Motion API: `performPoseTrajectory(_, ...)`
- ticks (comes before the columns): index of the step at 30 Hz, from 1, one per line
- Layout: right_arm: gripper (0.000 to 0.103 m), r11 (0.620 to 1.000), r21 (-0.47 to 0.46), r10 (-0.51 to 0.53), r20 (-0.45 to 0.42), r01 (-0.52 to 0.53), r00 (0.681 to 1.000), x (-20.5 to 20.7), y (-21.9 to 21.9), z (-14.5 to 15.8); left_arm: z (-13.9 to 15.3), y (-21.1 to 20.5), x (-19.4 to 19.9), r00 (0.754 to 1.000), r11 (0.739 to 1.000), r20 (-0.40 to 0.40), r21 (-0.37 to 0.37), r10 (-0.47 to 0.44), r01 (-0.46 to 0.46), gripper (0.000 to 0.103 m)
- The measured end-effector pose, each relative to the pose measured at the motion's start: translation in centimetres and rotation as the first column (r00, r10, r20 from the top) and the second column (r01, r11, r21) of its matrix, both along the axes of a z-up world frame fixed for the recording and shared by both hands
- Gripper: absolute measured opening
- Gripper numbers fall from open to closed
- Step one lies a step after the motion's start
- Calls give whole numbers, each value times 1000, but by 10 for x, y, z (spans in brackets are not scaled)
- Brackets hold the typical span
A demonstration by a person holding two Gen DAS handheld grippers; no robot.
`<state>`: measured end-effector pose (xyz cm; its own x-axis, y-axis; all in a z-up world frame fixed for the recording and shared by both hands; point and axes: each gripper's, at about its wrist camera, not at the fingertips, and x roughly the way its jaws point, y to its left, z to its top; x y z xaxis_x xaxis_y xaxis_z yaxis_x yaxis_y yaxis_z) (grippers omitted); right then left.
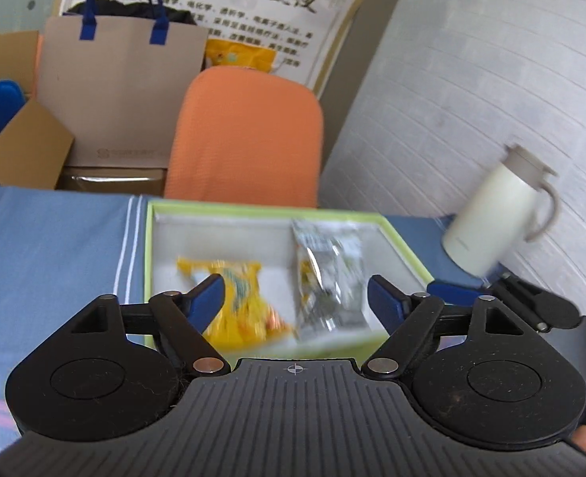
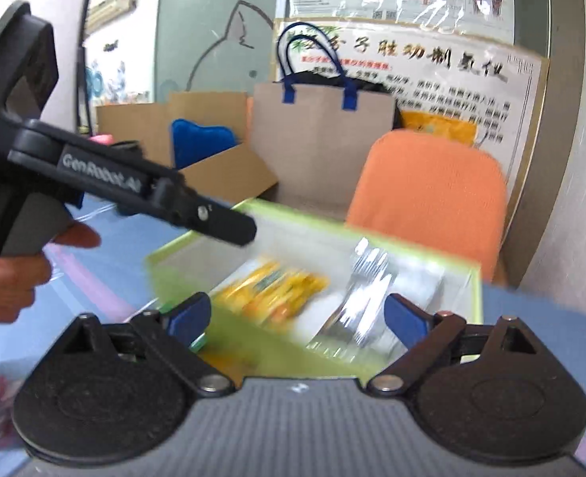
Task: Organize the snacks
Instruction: 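Lower the yellow bag into the green box and release it, then grasp the orange barcoded packet with the left tool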
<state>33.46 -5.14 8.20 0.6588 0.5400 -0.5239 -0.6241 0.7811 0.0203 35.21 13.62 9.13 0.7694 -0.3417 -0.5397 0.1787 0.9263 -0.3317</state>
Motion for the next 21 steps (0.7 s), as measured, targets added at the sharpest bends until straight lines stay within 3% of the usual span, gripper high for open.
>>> performPoseTrajectory(6, 93, 997, -22, 68, -75, -70, 995, -41, 23, -28, -30, -4, -27, 993, 996, -100, -61, -68, 62, 67)
performPoseTrajectory(12, 93, 996, -1, 89, -153, -91, 984, -17, 38, -45, -61, -14, 0, 970, 991, -221, -105, -101, 80, 60)
performPoseTrajectory(15, 94, 992, 2, 122, -192, -124, 974, -9, 47, -50, -74, -15, 13, 951, 981, -273, -164, -143, 100, 35)
performPoseTrajectory(21, 94, 988, 65, 151, -189, -141, 970, -31, 46, -38, -64, -15, -11, 965, 987, -234, -133, -118, 88, 24)
